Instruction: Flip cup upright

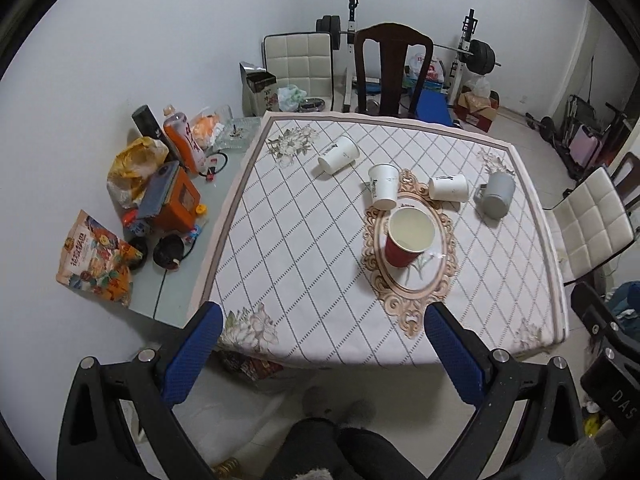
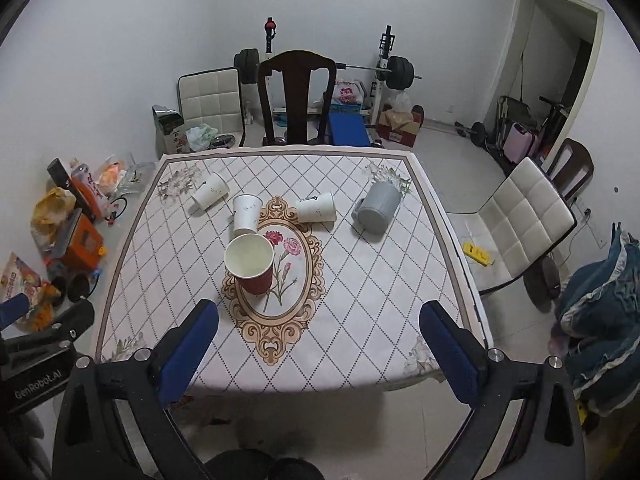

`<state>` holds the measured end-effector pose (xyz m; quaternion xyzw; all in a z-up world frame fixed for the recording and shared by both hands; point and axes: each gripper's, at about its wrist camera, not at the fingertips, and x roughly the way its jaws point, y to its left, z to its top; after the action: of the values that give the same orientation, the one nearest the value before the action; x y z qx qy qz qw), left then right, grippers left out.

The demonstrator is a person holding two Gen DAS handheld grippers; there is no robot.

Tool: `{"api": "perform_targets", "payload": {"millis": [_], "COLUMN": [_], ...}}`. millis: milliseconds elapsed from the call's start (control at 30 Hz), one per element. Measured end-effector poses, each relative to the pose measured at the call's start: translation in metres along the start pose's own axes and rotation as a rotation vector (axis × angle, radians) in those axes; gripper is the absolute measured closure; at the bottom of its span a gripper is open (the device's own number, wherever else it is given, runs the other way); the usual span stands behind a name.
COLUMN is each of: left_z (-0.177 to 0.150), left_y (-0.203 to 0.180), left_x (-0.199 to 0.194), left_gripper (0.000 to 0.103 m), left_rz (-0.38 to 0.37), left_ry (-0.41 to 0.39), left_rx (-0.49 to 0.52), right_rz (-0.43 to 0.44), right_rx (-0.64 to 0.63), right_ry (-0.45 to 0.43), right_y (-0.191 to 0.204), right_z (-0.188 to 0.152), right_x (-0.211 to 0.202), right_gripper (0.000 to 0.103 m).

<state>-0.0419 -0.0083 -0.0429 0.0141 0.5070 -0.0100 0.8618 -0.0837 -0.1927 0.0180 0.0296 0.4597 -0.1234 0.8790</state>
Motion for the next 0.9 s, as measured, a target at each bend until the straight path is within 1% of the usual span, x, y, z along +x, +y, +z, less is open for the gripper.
{"api": "perform_targets", "payload": {"millis": [267, 900], "left_z": [0.008, 0.01], "left_y": [0.005, 0.016], "left_x": [-0.012, -0.012], "left_gripper": [0.0, 0.0], "left_rz": [-0.002, 0.011], "left_ry": [-0.02, -0.031], "left_rx": [0.006, 0.021], "right_rz": [0.003, 0.006], "right_rx": [-0.006, 0.003], "right_ry": [0.026, 0.035], "right_y": [0.006, 0.011], "right_z": [0.01, 0.013], "right_x": [-0.013, -0.017], "right_gripper": [0.001, 0.001]}}
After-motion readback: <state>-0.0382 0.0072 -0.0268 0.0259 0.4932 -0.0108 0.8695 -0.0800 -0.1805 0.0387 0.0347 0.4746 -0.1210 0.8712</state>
